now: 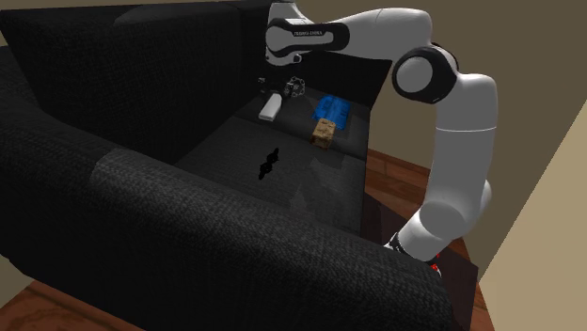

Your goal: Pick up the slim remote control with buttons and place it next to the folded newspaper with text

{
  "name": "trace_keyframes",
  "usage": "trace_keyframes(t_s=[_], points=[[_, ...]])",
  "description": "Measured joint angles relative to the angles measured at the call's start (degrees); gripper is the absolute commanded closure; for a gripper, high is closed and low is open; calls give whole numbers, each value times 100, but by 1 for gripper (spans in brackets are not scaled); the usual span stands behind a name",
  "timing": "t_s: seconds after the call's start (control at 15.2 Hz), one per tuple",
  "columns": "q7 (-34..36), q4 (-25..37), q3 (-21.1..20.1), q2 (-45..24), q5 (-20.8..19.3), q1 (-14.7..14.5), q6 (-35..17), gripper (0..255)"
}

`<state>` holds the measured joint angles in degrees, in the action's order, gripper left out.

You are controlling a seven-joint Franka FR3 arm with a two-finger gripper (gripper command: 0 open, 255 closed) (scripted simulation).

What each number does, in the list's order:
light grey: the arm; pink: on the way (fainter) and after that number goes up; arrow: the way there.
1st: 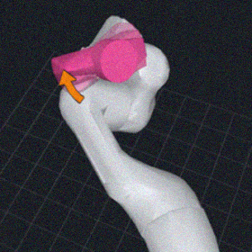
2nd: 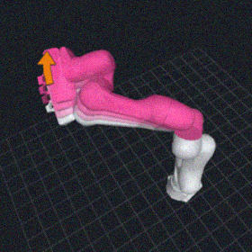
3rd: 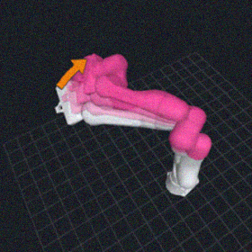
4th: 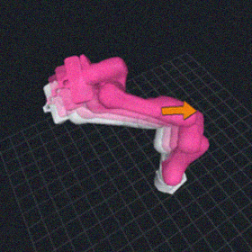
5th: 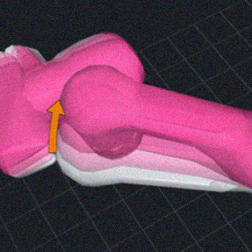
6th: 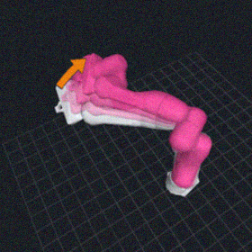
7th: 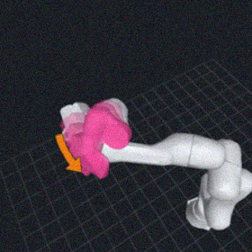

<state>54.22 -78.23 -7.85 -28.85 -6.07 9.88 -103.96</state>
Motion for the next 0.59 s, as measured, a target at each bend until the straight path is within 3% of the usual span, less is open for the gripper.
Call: trace_keyframes(t_s=[0.59], points=[[-1040,435,267,-251,66,761,128,255]])
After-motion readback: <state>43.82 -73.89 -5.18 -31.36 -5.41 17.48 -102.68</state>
